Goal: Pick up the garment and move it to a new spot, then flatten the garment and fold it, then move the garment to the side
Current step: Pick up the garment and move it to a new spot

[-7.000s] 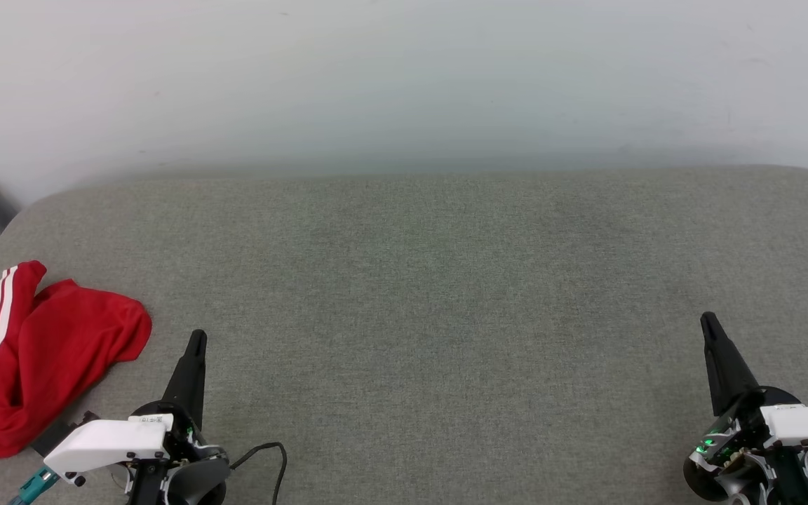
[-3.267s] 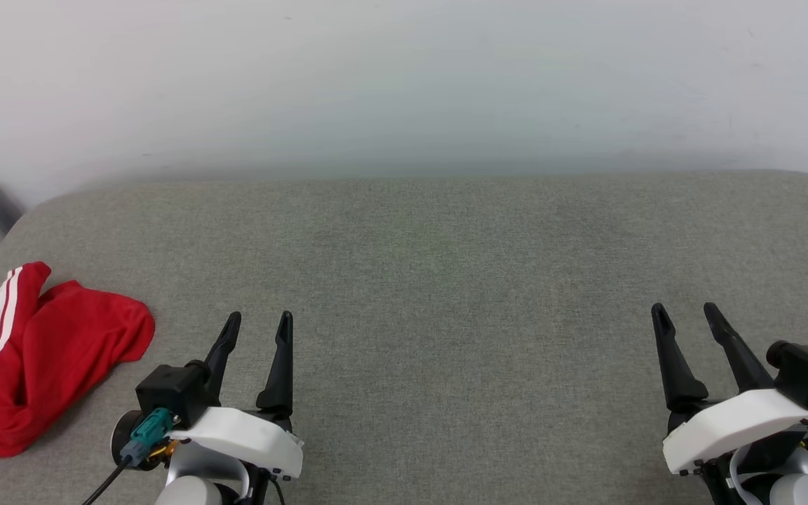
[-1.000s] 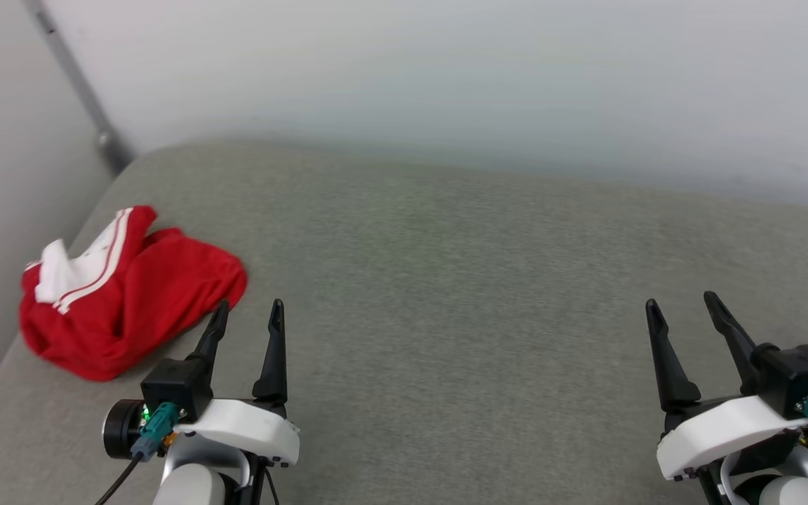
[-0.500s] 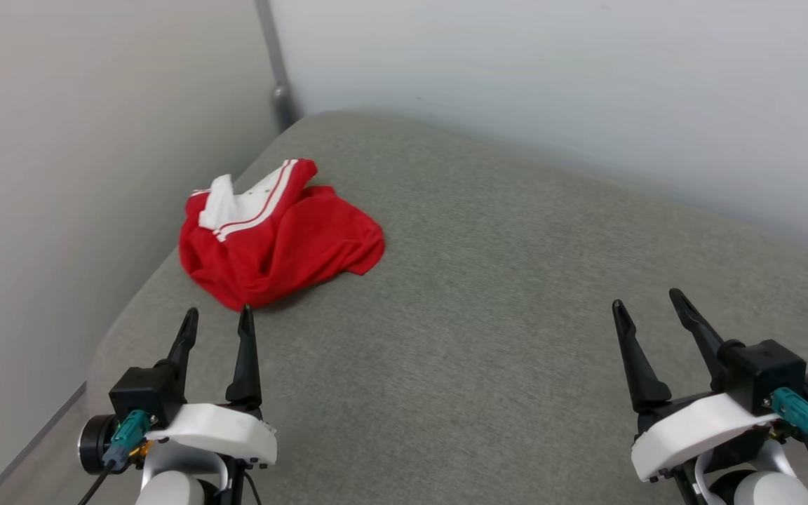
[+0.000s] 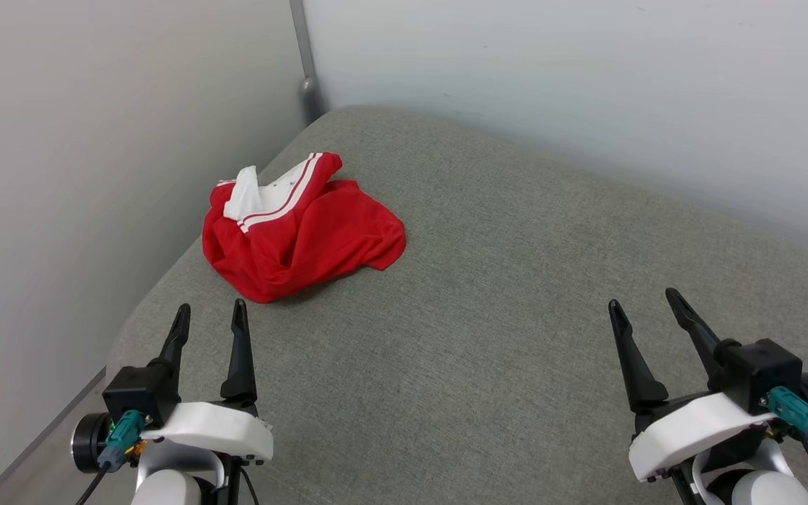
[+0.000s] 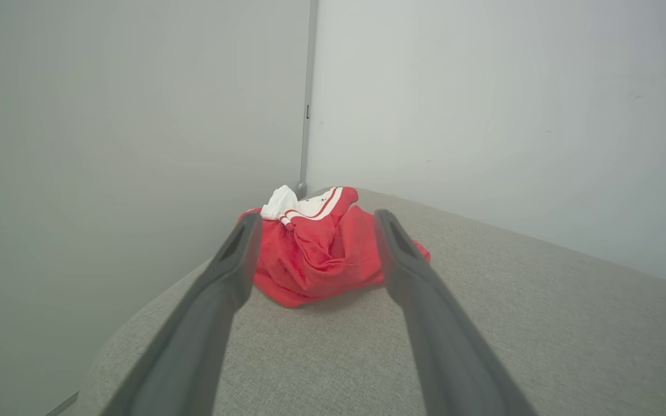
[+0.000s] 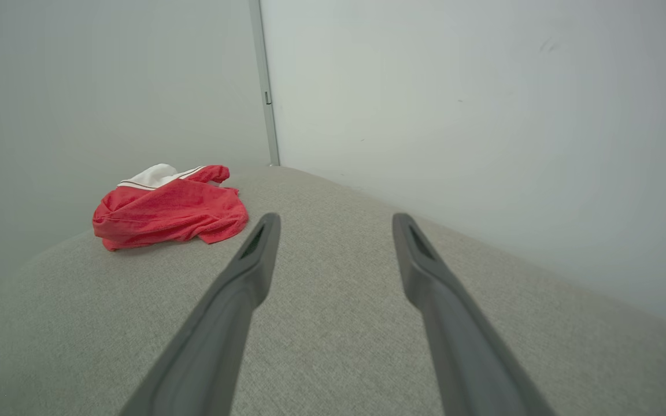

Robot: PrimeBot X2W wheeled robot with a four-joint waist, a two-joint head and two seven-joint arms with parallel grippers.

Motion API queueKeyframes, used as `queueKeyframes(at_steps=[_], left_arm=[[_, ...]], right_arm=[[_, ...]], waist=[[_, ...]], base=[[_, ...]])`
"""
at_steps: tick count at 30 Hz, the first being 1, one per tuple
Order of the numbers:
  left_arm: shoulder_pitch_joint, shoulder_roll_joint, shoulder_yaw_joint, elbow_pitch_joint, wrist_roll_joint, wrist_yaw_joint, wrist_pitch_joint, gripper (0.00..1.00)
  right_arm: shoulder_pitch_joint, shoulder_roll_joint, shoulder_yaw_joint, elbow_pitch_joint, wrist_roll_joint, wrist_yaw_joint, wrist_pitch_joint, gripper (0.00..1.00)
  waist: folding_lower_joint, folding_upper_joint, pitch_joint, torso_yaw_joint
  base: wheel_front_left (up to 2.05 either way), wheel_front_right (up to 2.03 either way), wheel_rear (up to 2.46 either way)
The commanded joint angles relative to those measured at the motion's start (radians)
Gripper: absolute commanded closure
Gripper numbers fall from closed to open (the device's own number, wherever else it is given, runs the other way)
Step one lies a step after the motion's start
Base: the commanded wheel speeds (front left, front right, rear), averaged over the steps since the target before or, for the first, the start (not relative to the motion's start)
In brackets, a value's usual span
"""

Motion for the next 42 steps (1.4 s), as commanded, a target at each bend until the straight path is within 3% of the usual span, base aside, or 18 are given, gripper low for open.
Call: queueKeyframes(at_steps=[1, 6, 10, 19, 20, 27, 32, 38, 39, 41, 42], left_arm=[[-0.010, -0.003, 0.003, -0.002, 0.003, 0.003, -0.003, 0.00], [-0.069, 0.014, -0.004, 0.018, -0.007, -0.018, 0.010, 0.00], [-0.178, 0.053, 0.004, 0.051, -0.053, -0.048, 0.105, 0.00], [-0.459, 0.224, 0.027, 0.223, -0.171, -0.087, 0.447, 0.00], [-0.459, 0.224, 0.027, 0.223, -0.171, -0.087, 0.447, 0.00], [-0.570, 0.351, 0.019, 0.432, -0.266, -0.095, 0.730, 0.00], [-0.592, 0.395, 0.026, 0.510, -0.307, -0.095, 0.831, 0.00], [-0.585, 0.391, 0.038, 0.600, -0.357, -0.089, 0.908, 0.00], [-0.586, 0.387, 0.041, 0.611, -0.364, -0.089, 0.915, 0.45], [-0.588, 0.378, 0.044, 0.622, -0.370, -0.087, 0.914, 1.00], [-0.588, 0.372, 0.043, 0.628, -0.374, -0.089, 0.917, 1.00]], right_arm=[[-0.011, 0.002, -0.001, 0.002, -0.005, 0.000, 0.001, 0.00], [-0.020, 0.002, 0.001, -0.001, -0.003, 0.000, 0.005, 0.00], [-0.045, 0.002, 0.011, -0.015, -0.021, 0.000, 0.017, 0.00], [-0.132, -0.005, 0.035, -0.048, -0.071, 0.000, 0.042, 0.00], [-0.132, -0.005, 0.035, -0.048, -0.071, 0.000, 0.042, 0.00], [-0.185, -0.016, 0.034, -0.034, -0.063, 0.000, 0.024, 0.00], [-0.209, -0.023, 0.032, -0.033, -0.063, 0.000, 0.018, 0.00], [-0.226, -0.031, 0.034, -0.034, -0.059, 0.000, 0.014, 0.00], [-0.226, -0.031, 0.032, -0.034, -0.059, 0.000, 0.015, 0.00], [-0.225, -0.032, 0.026, -0.035, -0.060, 0.000, 0.017, 0.00], [-0.224, -0.032, 0.024, -0.035, -0.062, 0.000, 0.018, 0.00]], waist=[[0.0000, 0.0000, 0.002, 0.001], [0.0000, 0.0000, 0.022, -0.008], [0.0000, 0.0000, 0.069, -0.041], [0.0000, 0.0000, 0.247, -0.179], [0.0000, 0.0000, 0.247, -0.179], [0.0000, 0.0000, 0.363, -0.274], [0.0000, 0.0000, 0.416, -0.312], [0.0000, 0.0000, 0.446, -0.331], [0.0000, 0.0000, 0.447, -0.331], [0.0000, 0.0000, 0.448, -0.330], [0.0000, 0.0000, 0.445, -0.328]], base=[[0.00, 0.00, 0.00], [0.00, 0.00, 0.00], [0.00, 0.00, 0.00], [0.00, 0.00, 0.00], [0.00, 0.00, 0.00], [0.00, 0.00, 0.00], [0.00, 0.00, 0.00], [0.00, 0.00, 0.00], [0.00, 0.00, 0.00], [0.00, 0.00, 0.00], [0.00, 0.00, 0.00]])
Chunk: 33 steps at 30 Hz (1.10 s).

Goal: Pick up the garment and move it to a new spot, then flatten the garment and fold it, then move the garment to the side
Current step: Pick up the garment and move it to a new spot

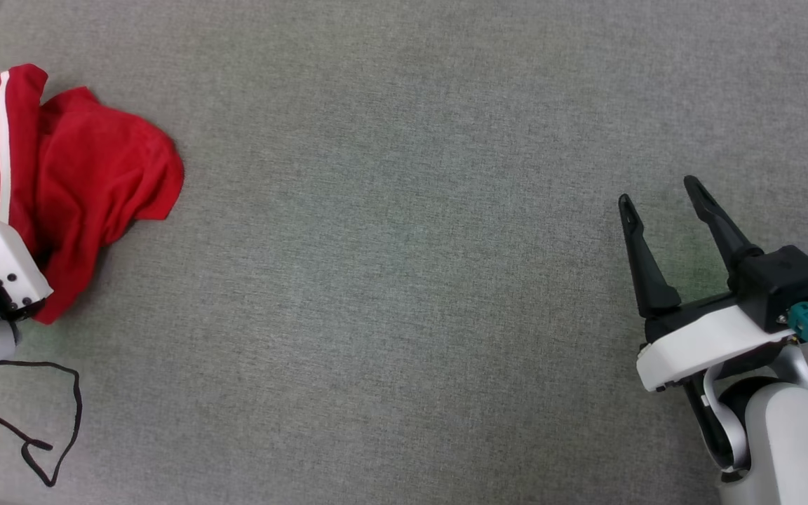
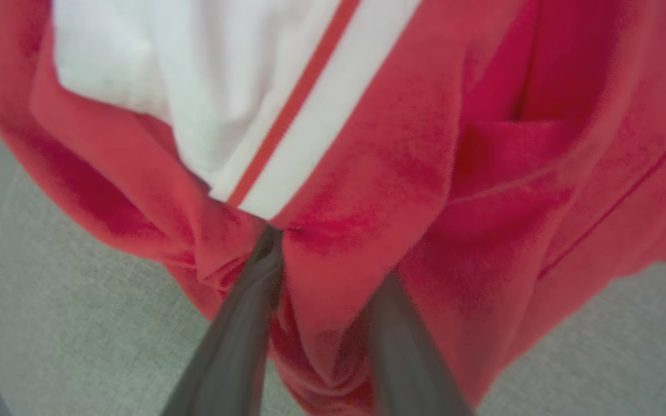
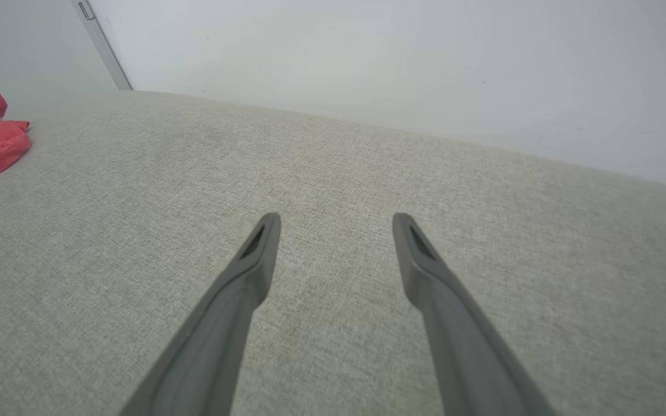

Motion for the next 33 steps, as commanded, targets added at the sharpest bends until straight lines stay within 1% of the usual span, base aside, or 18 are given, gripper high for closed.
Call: queueKeyframes(at_steps=[1, 4, 7, 9, 12, 15, 18, 22, 24, 27, 33], left_arm=[[0.024, -0.053, -0.015, 0.028, -0.006, -0.005, 0.008, 1.00], [0.013, -0.045, -0.017, 0.019, 0.007, 0.002, -0.040, 1.00], [-0.007, -0.017, -0.021, -0.004, 0.036, 0.017, -0.119, 1.00], [-0.028, 0.008, -0.017, -0.020, 0.067, 0.049, -0.198, 1.00], [-0.043, 0.012, -0.027, -0.034, 0.103, 0.079, -0.296, 1.00], [-0.066, 0.030, -0.034, -0.058, 0.139, 0.102, -0.398, 1.00], [-0.086, 0.039, -0.051, -0.088, 0.177, 0.111, -0.507, 1.00], [-0.104, 0.049, -0.068, -0.114, 0.212, 0.108, -0.622, 1.00], [-0.115, 0.039, -0.083, -0.129, 0.224, 0.104, -0.665, 1.00], [-0.122, 0.009, -0.102, -0.151, 0.231, 0.097, -0.702, 1.00], [-0.093, -0.089, -0.157, -0.197, 0.210, 0.066, -0.719, 1.00]], right_arm=[[-0.013, -0.001, -0.003, -0.001, -0.004, 0.000, 0.001, 0.00], [-0.009, 0.000, -0.003, 0.005, -0.005, 0.000, -0.001, 0.00], [0.002, 0.004, -0.005, 0.016, -0.001, 0.000, -0.006, 0.00], [0.012, 0.007, -0.009, 0.023, 0.003, 0.000, -0.012, 0.00], [0.037, 0.012, -0.018, 0.039, 0.010, 0.000, -0.021, 0.00], [0.054, 0.019, -0.021, 0.051, 0.015, 0.000, -0.027, 0.00], [0.078, 0.025, -0.024, 0.064, 0.023, 0.000, -0.036, 0.00], [0.112, 0.030, -0.034, 0.074, 0.036, 0.000, -0.044, 0.00], [0.133, 0.032, -0.039, 0.081, 0.041, 0.000, -0.045, 0.00], [0.155, 0.032, -0.046, 0.079, 0.052, 0.000, -0.044, 0.00], [0.179, 0.033, -0.049, 0.063, 0.070, 0.000, -0.034, 0.00]], waist=[[-0.0001, 0.0000, -0.006, 0.004], [-0.0001, 0.0000, -0.027, 0.013], [-0.0001, 0.0000, -0.063, 0.024], [-0.0001, 0.0000, -0.095, 0.032], [-0.0001, 0.0000, -0.154, 0.044], [-0.0001, 0.0000, -0.210, 0.049], [-0.0001, 0.0000, -0.268, 0.044], [-0.0001, 0.0000, -0.339, 0.022], [-0.0001, 0.0000, -0.373, 0.004], [-0.0001, 0.0000, -0.405, -0.032], [-0.0001, 0.0000, -0.429, -0.141]], base=[[0.00, 0.00, 0.00], [0.00, 0.00, 0.00], [0.00, 0.00, 0.00], [0.00, 0.00, 0.00], [0.00, 0.00, 0.00], [0.00, 0.00, 0.00], [0.00, 0.00, 0.00], [0.00, 0.00, 0.00], [0.00, 0.00, 0.00], [0.00, 0.00, 0.00], [0.00, 0.00, 0.00]])
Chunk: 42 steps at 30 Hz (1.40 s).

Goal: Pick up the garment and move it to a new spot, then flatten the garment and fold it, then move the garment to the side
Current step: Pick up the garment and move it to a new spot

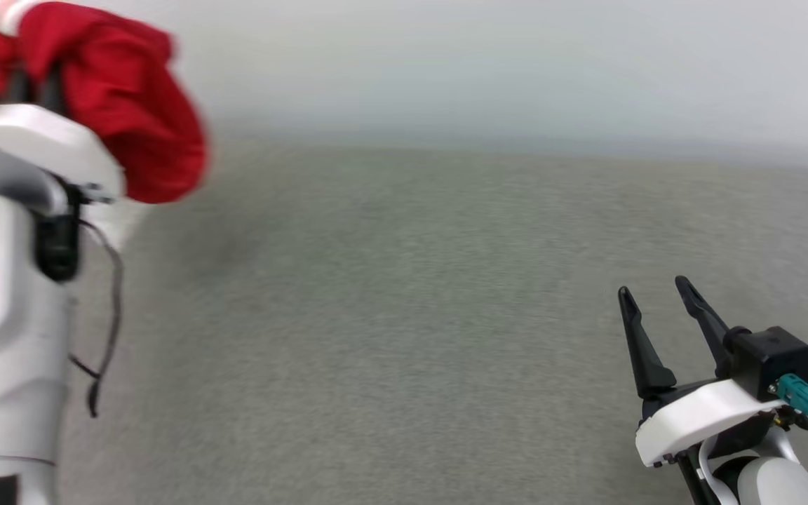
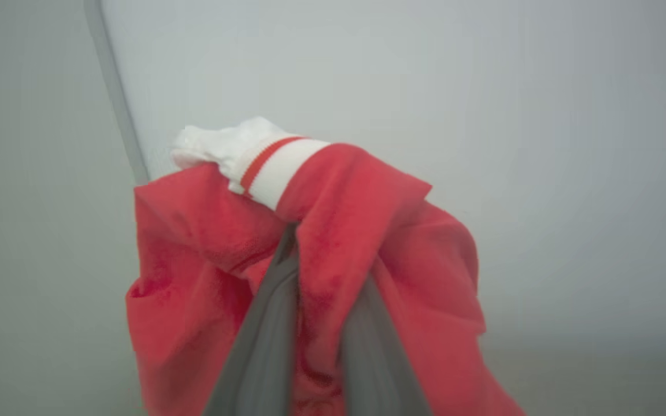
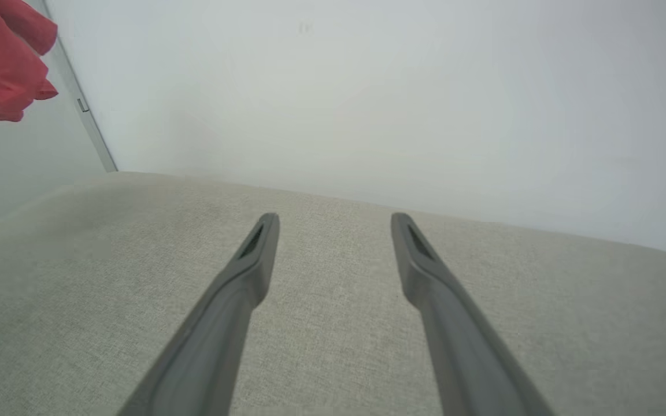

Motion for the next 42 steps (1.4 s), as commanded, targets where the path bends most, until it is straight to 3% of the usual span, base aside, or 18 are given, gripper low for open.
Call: queueKeyframes(at_steps=[1, 7, 12, 16, 23, 24, 25, 26, 34, 42], left_arm=[[0.021, -0.031, -0.020, -0.016, -0.008, -0.011, -0.003, 1.00], [0.074, -0.175, -0.110, -0.072, -0.032, -0.046, -0.004, 1.00], [0.151, -0.274, -0.203, -0.103, -0.065, -0.068, 0.008, 1.00], [0.258, -0.316, -0.287, -0.119, -0.086, -0.079, 0.013, 1.00], [0.464, -0.315, -0.384, -0.131, -0.076, -0.075, 0.009, 0.98], [0.491, -0.313, -0.396, -0.131, -0.070, -0.072, 0.013, 0.74], [0.510, -0.313, -0.403, -0.137, -0.063, -0.068, 0.010, 0.04], [0.522, -0.312, -0.411, -0.147, -0.060, -0.066, 0.002, 0.00], [0.497, -0.309, -0.439, -0.273, 0.009, -0.043, -0.125, 0.00], [0.521, -0.288, -0.349, -0.367, 0.001, 0.068, -0.156, 0.00]], right_arm=[[0.008, 0.003, -0.001, -0.008, 0.003, -0.001, 0.005, 0.00], [0.015, 0.003, -0.008, -0.030, -0.002, -0.001, 0.020, 0.00], [0.018, 0.003, -0.019, -0.049, -0.003, -0.001, 0.030, 0.00], [0.017, 0.003, -0.035, -0.055, 0.006, -0.001, 0.026, 0.00], [0.007, 0.003, -0.036, -0.047, 0.023, -0.001, 0.016, 0.00], [0.004, 0.003, -0.038, -0.045, 0.025, -0.001, 0.014, 0.00], [0.002, 0.003, -0.038, -0.042, 0.025, -0.001, 0.014, 0.00], [0.000, 0.003, -0.039, -0.041, 0.024, -0.001, 0.011, 0.00], [0.013, 0.003, -0.060, -0.019, 0.008, -0.001, 0.008, 0.00], [0.054, 0.003, -0.085, -0.032, -0.003, -0.001, 0.025, 0.00]], waist=[[0.0002, 0.0000, -0.021, -0.084], [0.0002, 0.0000, 0.004, -0.212], [0.0002, 0.0000, 0.036, -0.277], [0.0002, 0.0000, 0.060, -0.291], [0.0002, 0.0000, 0.085, -0.275], [0.0002, 0.0000, 0.088, -0.268], [0.0002, 0.0000, 0.087, -0.261], [0.0002, 0.0000, 0.087, -0.255], [0.0002, 0.0000, 0.039, -0.183], [0.0002, 0.0000, -0.039, -0.122]], base=[[0.00, 0.00, 0.00], [0.00, 0.00, 0.00], [0.00, 0.00, 0.00], [0.00, 0.00, 0.00], [0.00, 0.00, 0.00], [0.00, 0.00, 0.00], [0.00, 0.00, 0.00], [0.00, 0.00, 0.00], [0.00, 0.00, 0.00], [0.00, 0.00, 0.00]])
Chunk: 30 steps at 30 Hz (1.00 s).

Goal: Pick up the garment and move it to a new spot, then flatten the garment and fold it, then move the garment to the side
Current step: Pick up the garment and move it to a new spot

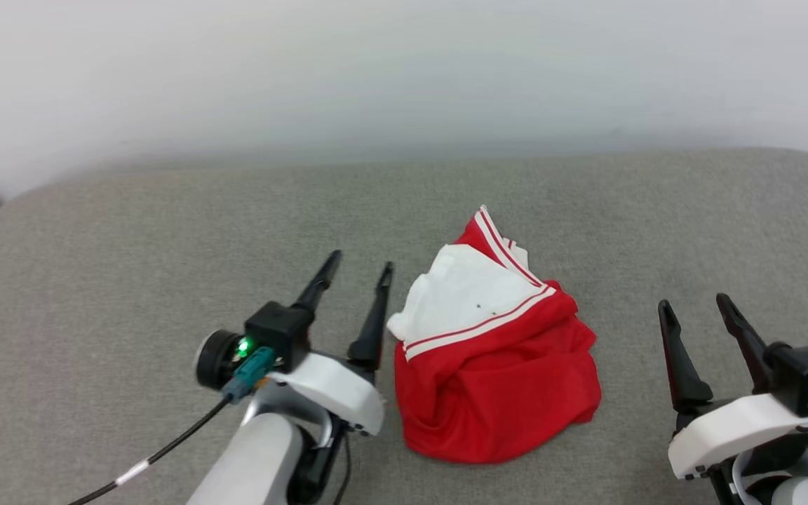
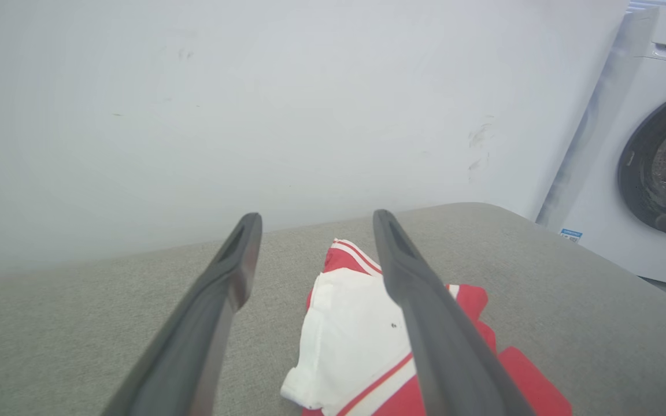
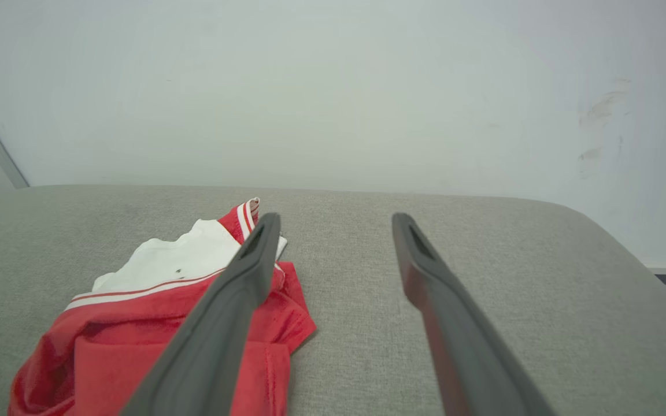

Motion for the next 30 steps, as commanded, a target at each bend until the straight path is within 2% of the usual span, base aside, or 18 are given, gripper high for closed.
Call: queueKeyframes(at_steps=[1, 7, 13, 30], left_arm=[[0.028, 0.016, 0.016, -0.006, -0.006, 0.018, -0.004, 0.00], [0.127, 0.091, 0.114, -0.059, -0.023, 0.101, -0.009, 0.00], [0.234, 0.150, 0.158, -0.100, -0.039, 0.141, 0.014, 0.00], [0.297, 0.169, 0.153, -0.140, -0.075, 0.147, 0.062, 0.00]], right_arm=[[0.017, 0.002, -0.005, -0.007, -0.006, -0.001, 0.003, 0.00], [0.059, 0.002, -0.008, -0.030, -0.004, -0.001, 0.017, 0.00], [0.100, 0.002, -0.010, -0.048, 0.013, -0.001, 0.026, 0.00], [0.146, 0.003, -0.001, -0.088, 0.026, -0.001, 0.051, 0.00]], waist=[[0.0001, -0.0001, -0.028, 0.026], [0.0001, -0.0001, -0.055, 0.046], [0.0001, -0.0001, -0.076, 0.035], [0.0001, -0.0001, -0.096, 0.011]], base=[[0.00, 0.00, 0.00], [0.00, 0.00, 0.00], [0.00, 0.00, 0.00], [0.00, 0.00, 0.00]])
